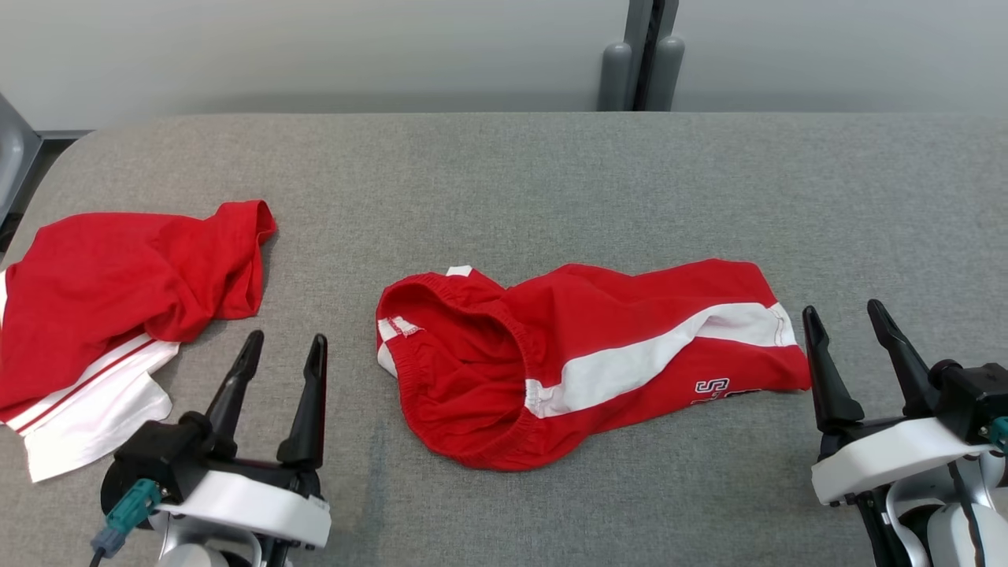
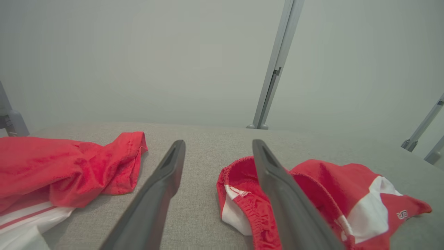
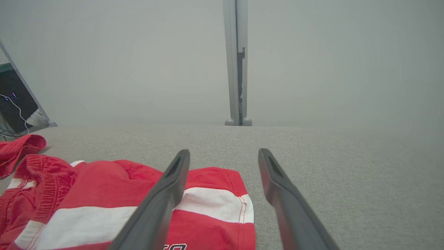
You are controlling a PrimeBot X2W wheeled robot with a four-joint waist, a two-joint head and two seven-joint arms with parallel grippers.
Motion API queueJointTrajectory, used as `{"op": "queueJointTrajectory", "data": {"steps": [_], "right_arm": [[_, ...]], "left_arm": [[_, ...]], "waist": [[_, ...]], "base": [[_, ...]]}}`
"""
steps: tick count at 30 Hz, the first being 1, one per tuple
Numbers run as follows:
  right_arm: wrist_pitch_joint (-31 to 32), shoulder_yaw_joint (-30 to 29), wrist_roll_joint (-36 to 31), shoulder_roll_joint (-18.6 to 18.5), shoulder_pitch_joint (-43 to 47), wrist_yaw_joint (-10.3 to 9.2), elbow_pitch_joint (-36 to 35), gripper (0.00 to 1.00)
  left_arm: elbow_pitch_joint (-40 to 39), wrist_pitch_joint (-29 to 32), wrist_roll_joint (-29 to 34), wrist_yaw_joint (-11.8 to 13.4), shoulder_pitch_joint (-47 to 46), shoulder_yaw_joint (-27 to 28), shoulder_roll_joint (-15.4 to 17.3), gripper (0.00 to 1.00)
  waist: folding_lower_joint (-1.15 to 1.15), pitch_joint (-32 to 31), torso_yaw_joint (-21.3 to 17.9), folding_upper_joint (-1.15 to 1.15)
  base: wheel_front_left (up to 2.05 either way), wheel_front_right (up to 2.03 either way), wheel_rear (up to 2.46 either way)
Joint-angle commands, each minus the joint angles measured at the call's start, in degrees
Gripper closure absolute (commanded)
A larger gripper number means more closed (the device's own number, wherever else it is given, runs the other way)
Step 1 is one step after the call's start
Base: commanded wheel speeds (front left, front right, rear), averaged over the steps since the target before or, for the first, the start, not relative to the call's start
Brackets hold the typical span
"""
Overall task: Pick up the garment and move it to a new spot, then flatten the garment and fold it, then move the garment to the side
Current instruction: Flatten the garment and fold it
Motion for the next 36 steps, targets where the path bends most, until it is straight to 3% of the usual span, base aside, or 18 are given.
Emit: {"op": "queueJointTrajectory", "data": {"steps": [1, 21, 22, 23, 26, 36], "right_arm": [[0.46, -0.09, -0.57, -0.28, 0.51, -0.01, -0.70, 0.00], [1.23, -0.26, 0.15, 0.50, 4.60, -0.01, -6.30, 0.00], [1.26, -0.23, 0.22, 0.50, 4.47, -0.01, -6.41, 0.00], [0.97, 0.16, 0.61, 0.53, 3.63, -0.01, -6.10, 0.00], [0.66, 0.54, 0.85, 0.51, 3.23, -0.01, -5.60, 0.00], [-0.52, 1.29, 1.74, 0.53, 2.34, -0.01, -3.85, 0.00]], "left_arm": [[-0.05, 0.33, 0.44, 0.25, 0.66, -0.03, 0.41, 0.00], [-2.43, 2.43, 0.32, 1.52, 1.27, -1.24, 1.22, 0.00], [-2.89, 2.45, 0.50, 1.31, 0.82, -1.45, 1.18, 0.00], [-3.72, 5.31, 1.30, -1.11, -2.94, -5.48, 0.29, 0.00], [-3.21, 8.66, 1.55, -2.63, -4.55, -8.83, -0.41, 0.00], [0.31, 17.57, 0.38, -5.36, -6.33, -15.13, -1.79, 0.00]], "waist": [[0.00, -0.33, -0.26, 0.00], [0.00, -0.85, -2.06, 0.00], [0.00, -0.58, -2.15, 0.00], [0.00, 1.58, -3.01, 0.00], [0.00, 2.70, -3.92, 0.00], [0.00, 4.74, -6.70, 0.00]], "base": [[0.00, 0.00, 0.00], [0.00, 0.00, 0.00], [0.00, 0.00, 0.00], [0.00, 0.00, 0.00], [0.00, 0.00, 0.00], [0.00, 0.00, 0.00]]}}
